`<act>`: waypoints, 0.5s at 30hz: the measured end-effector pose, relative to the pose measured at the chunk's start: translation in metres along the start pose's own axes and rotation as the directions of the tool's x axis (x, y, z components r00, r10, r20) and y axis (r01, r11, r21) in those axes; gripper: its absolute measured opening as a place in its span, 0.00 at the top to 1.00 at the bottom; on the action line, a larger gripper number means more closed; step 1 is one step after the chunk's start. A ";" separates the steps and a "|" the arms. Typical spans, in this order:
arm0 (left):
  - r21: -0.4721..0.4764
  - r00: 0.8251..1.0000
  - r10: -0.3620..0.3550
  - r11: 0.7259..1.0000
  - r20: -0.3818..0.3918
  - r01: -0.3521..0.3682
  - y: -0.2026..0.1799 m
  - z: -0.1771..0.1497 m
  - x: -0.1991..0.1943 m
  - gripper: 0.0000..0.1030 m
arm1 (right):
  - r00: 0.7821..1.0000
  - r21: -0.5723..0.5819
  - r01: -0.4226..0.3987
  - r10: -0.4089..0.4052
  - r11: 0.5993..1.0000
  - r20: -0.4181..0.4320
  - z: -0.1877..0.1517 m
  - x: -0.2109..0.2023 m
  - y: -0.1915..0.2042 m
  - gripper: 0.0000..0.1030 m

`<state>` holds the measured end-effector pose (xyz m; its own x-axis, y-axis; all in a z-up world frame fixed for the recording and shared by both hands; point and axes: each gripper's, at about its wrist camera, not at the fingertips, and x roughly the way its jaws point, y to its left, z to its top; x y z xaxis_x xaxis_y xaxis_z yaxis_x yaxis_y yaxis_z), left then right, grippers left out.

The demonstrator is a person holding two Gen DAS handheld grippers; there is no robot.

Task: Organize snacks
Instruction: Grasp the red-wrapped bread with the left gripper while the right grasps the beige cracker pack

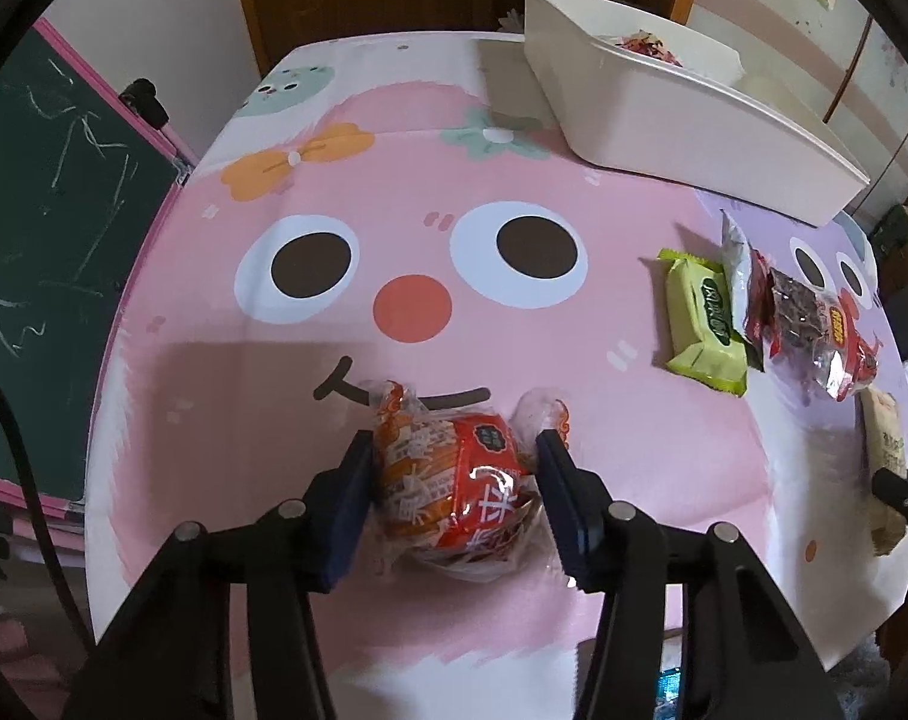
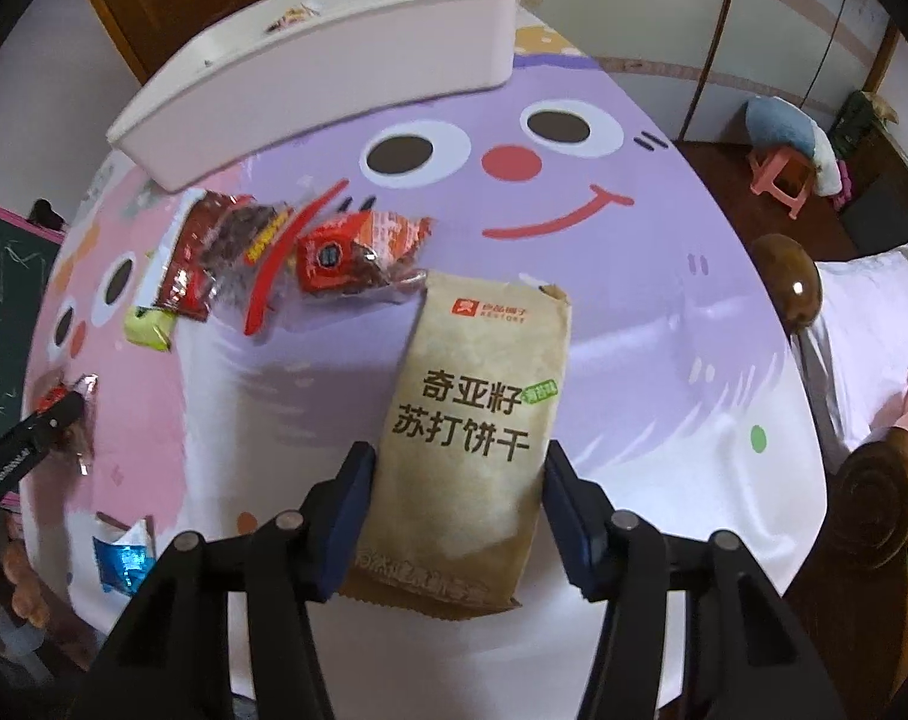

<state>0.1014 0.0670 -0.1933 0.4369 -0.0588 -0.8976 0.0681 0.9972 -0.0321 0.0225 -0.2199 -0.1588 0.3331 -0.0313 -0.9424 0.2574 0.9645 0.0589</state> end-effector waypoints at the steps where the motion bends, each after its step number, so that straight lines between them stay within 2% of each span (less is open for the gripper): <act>1: 0.000 1.000 0.002 1.000 0.001 -0.002 -0.002 -0.001 -0.001 0.50 | 1.000 0.001 -0.007 0.007 1.000 0.012 0.000 -0.004 -0.001 0.47; 4: 0.001 1.000 -0.010 1.000 0.004 0.010 -0.004 -0.001 -0.003 0.50 | 0.997 0.013 -0.045 0.044 0.999 0.064 0.002 -0.015 -0.009 0.50; 5: 0.008 1.000 -0.010 1.000 0.012 0.010 -0.008 -0.001 -0.005 0.50 | 0.995 0.013 -0.054 0.053 0.998 0.080 0.003 -0.020 -0.010 0.79; 6: 0.018 1.000 -0.007 1.000 0.020 0.007 -0.011 -0.001 -0.007 0.50 | 0.993 0.008 -0.056 0.054 0.998 0.106 0.004 -0.026 -0.011 0.91; 7: 0.025 1.000 -0.005 1.000 0.023 0.004 -0.014 0.000 -0.009 0.50 | 0.989 0.001 -0.091 0.090 0.996 0.113 0.007 -0.029 -0.010 0.96; 9: 0.045 0.999 -0.004 0.999 0.031 0.002 -0.020 0.001 -0.011 0.50 | 0.987 -0.001 -0.128 0.127 0.992 0.096 0.011 -0.028 -0.009 1.00; 12: 0.054 0.999 -0.010 0.999 0.037 0.008 -0.025 0.004 -0.012 0.50 | 0.990 -0.031 -0.106 0.108 0.994 0.087 0.009 -0.022 -0.003 1.00; 15: 0.045 0.999 -0.015 0.999 0.041 0.014 -0.027 0.006 -0.015 0.50 | 0.990 -0.028 -0.118 0.120 0.993 0.075 0.008 -0.019 -0.002 1.00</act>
<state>0.0984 0.0408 -0.1769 0.4721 -0.0760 -0.8783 0.1141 0.9932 -0.0247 0.0223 -0.2235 -0.1385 0.4289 0.0651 -0.9010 0.1909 0.9683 0.1608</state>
